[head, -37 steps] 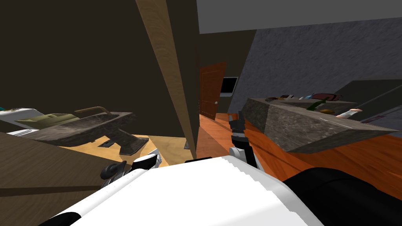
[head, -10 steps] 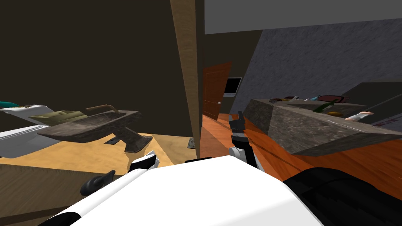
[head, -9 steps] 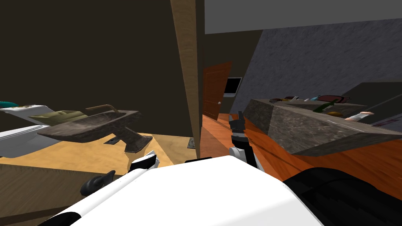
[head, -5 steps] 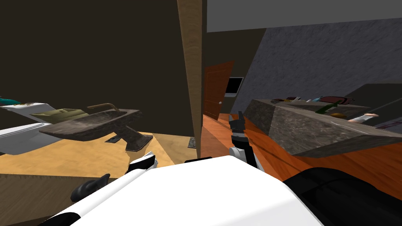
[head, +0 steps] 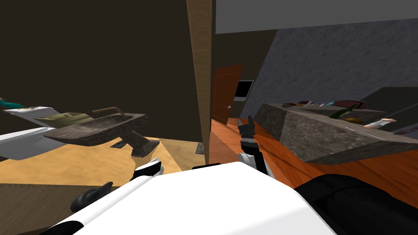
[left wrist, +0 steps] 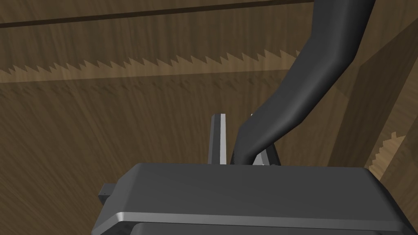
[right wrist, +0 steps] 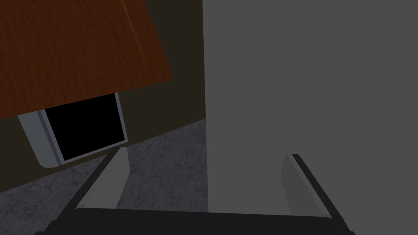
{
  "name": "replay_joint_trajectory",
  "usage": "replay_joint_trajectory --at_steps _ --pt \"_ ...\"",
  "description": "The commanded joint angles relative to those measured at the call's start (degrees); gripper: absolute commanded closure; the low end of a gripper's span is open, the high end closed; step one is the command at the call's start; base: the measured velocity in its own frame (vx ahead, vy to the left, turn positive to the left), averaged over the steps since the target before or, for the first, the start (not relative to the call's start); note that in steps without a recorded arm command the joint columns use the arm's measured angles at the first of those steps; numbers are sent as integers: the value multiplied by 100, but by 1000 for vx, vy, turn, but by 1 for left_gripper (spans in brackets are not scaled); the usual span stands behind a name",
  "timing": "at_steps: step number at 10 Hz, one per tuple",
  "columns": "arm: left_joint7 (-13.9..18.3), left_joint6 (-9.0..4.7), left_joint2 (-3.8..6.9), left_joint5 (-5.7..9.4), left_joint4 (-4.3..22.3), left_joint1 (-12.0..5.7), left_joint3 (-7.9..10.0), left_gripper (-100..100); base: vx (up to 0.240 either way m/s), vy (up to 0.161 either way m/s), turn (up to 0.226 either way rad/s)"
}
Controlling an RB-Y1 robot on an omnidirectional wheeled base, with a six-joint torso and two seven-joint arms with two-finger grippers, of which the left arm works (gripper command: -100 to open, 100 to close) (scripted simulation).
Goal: Push the door open
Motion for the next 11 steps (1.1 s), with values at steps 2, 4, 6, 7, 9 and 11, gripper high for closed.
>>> replay_joint_trajectory --at_steps 2,4,6,7,9,11 --pt "2 1 -61 19 65 -25 16 100 0 3 3" --pt "2 1 -61 19 65 -25 16 100 0 0 0" --pt "2 1 -61 19 65 -25 16 100 0 9 10" --pt "-12 -11 34 47 15 19 65 100 0 12 13" --pt "-12 -11 34 47 15 19 65 100 0 21 24" --pt "-16 -15 39 58 14 21 81 100 -1 21 24"
